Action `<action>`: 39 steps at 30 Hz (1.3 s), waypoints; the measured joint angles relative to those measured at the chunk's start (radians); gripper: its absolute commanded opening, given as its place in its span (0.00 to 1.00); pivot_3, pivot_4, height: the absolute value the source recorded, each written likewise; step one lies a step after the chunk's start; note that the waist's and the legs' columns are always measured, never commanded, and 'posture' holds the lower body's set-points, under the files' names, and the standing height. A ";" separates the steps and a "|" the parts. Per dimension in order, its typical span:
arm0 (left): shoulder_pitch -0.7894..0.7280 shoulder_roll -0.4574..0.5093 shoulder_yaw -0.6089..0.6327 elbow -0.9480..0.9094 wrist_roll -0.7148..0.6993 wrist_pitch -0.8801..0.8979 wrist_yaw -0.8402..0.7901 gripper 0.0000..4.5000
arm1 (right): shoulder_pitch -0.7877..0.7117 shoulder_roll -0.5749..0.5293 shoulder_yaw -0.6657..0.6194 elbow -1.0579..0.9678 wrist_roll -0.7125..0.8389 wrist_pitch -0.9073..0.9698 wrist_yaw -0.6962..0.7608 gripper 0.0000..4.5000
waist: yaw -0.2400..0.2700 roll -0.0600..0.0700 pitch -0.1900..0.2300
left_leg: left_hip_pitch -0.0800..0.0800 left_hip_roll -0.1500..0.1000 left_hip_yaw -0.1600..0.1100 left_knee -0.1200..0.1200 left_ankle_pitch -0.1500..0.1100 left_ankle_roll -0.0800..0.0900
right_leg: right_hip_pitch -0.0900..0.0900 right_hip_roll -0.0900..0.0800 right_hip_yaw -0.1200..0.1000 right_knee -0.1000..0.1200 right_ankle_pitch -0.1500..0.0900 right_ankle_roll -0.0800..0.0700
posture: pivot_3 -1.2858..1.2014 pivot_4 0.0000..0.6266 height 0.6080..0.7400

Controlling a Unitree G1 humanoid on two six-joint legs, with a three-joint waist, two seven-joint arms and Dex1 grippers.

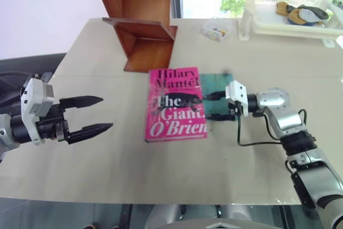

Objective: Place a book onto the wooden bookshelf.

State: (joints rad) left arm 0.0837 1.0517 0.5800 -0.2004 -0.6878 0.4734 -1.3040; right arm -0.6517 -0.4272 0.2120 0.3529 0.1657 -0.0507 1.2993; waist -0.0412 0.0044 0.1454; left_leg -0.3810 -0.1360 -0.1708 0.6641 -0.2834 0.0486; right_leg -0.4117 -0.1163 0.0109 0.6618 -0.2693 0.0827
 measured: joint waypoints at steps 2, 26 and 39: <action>-0.002 -0.006 0.001 0.008 -0.003 0.002 0.004 0.99 | 0.000 -0.003 0.000 0.002 -0.001 -0.003 -0.002 0.70 | 0.000 0.000 0.000 | 0.000 0.000 0.000 0.000 0.000 0.000 | 0.000 0.000 0.000 0.000 0.000 0.000 | 0.52 0.24 1.00; -0.453 -0.288 -0.289 0.565 -0.179 0.536 0.095 0.99 | 0.466 -0.480 -0.414 -0.586 0.333 0.264 0.014 0.70 | 0.030 -0.004 -0.001 | 0.000 0.000 -0.001 0.004 0.000 0.000 | 0.000 0.000 0.001 0.002 0.000 0.000 | 0.52 0.24 1.00; -0.872 -0.318 -0.592 1.097 0.071 0.564 -0.247 0.99 | 0.596 -0.520 -0.613 -0.752 0.545 0.419 -0.022 0.70 | 0.025 -0.008 -0.001 | -0.002 -0.001 -0.001 0.005 0.000 0.000 | 0.000 0.001 -0.001 0.002 0.000 0.001 | 0.52 0.24 1.00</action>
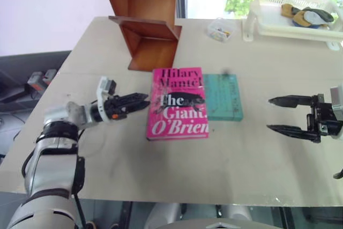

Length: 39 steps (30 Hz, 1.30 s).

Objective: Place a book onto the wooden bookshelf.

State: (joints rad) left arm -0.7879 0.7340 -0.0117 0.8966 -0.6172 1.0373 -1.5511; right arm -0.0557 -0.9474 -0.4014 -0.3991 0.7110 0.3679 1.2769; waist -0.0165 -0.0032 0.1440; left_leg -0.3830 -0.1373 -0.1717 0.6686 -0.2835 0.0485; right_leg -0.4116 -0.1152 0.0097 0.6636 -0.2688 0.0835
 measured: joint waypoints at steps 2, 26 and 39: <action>-0.045 -0.017 -0.030 0.066 0.037 -0.018 -0.033 0.99 | 0.011 -0.002 -0.014 -0.016 0.004 0.007 -0.013 0.70 | 0.002 -0.001 0.000 | 0.000 0.000 0.000 0.000 0.000 0.000 | 0.000 0.001 0.000 0.000 0.000 0.000 | 0.52 0.24 1.00; -0.092 -0.063 -0.175 0.094 -0.042 -0.010 -0.046 0.16 | 0.046 -0.009 -0.031 -0.034 -0.043 -0.022 -0.030 0.70 | 0.002 -0.004 0.002 | -0.001 0.000 0.000 0.001 0.000 0.000 | 0.000 0.001 0.001 0.000 0.000 0.000 | 0.52 0.24 1.00; -0.006 0.015 -0.124 -0.006 -0.095 -0.013 -0.046 0.16 | 0.029 -0.008 0.000 -0.004 -0.067 -0.046 -0.019 0.70 | 0.002 -0.005 0.002 | -0.001 0.000 0.000 0.001 0.000 0.000 | -0.001 0.001 0.002 0.000 0.000 0.000 | 0.52 0.24 1.00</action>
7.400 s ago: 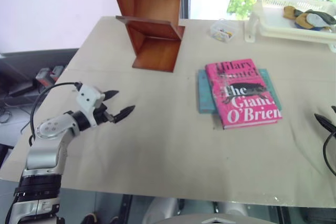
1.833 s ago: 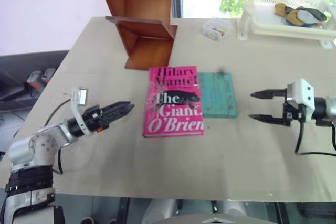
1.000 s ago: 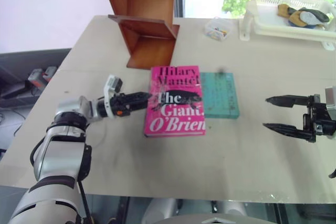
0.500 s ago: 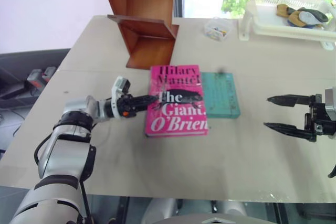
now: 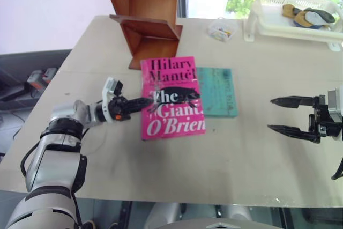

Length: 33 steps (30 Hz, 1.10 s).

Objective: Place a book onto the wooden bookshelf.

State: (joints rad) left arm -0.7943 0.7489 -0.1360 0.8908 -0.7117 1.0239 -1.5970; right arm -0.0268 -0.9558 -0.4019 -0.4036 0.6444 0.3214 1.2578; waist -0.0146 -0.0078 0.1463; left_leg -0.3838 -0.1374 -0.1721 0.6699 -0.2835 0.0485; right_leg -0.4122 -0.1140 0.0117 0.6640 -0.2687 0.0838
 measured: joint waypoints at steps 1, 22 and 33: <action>0.014 0.000 0.010 -0.020 -0.003 -0.001 0.000 0.16 | -0.001 0.000 0.002 0.003 -0.002 -0.003 0.000 0.70 | 0.000 0.000 0.000 | 0.000 0.000 0.000 0.000 0.000 0.000 | 0.000 0.000 0.000 0.000 0.000 0.000 | 0.52 0.24 1.00; 0.106 -0.063 0.042 -0.137 0.003 0.061 0.007 0.77 | -0.016 0.000 0.031 0.034 -0.030 -0.043 0.014 0.70 | 0.000 0.000 0.000 | 0.000 0.000 0.000 0.000 0.000 0.000 | 0.000 0.000 0.000 0.000 0.000 0.000 | 0.52 0.24 1.00; 0.134 -0.048 0.061 -0.174 0.013 0.088 0.005 0.65 | -0.001 0.000 0.031 0.034 -0.044 -0.047 0.010 0.70 | -0.001 0.000 0.000 | 0.000 0.000 0.000 0.000 0.000 0.000 | 0.000 -0.001 0.000 0.000 0.000 0.000 | 0.52 0.24 1.00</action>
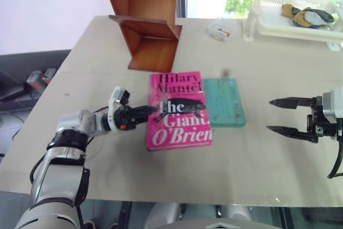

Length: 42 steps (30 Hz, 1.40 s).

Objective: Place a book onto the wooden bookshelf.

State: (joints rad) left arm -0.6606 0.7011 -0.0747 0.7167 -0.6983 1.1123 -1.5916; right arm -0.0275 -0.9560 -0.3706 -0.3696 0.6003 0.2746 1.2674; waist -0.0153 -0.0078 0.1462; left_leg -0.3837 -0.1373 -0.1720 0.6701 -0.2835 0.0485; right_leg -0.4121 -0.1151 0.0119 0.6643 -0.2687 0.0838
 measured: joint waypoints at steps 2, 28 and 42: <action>0.004 0.000 0.001 -0.003 0.000 0.003 0.000 0.49 | 0.000 0.000 0.000 0.000 -0.001 -0.002 0.000 0.70 | 0.001 0.000 0.000 | 0.000 0.000 0.000 0.000 0.000 0.000 | 0.000 0.000 0.000 0.000 0.000 0.000 | 0.52 0.24 1.00; 0.037 -0.013 0.027 -0.033 0.041 -0.012 0.004 0.40 | 0.000 0.000 0.000 0.000 -0.013 -0.018 0.000 0.70 | 0.001 0.000 0.000 | 0.000 0.000 0.000 0.000 0.000 0.000 | 0.000 -0.001 0.000 0.000 0.000 0.000 | 0.52 0.24 1.00; 0.014 -0.020 0.065 0.003 0.076 -0.035 0.023 0.99 | 0.001 0.000 0.000 0.000 -0.018 -0.019 0.000 0.70 | 0.001 0.000 0.000 | 0.000 0.000 0.000 0.000 0.000 0.000 | 0.000 -0.001 0.000 0.000 0.000 0.000 | 0.52 0.24 1.00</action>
State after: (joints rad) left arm -0.6468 0.6809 -0.0100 0.7198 -0.6222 1.0769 -1.5688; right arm -0.0270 -0.9561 -0.3706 -0.3695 0.5822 0.2560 1.2672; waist -0.0143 -0.0079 0.1458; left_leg -0.3833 -0.1373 -0.1719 0.6703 -0.2835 0.0485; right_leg -0.4119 -0.1157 0.0119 0.6646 -0.2687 0.0838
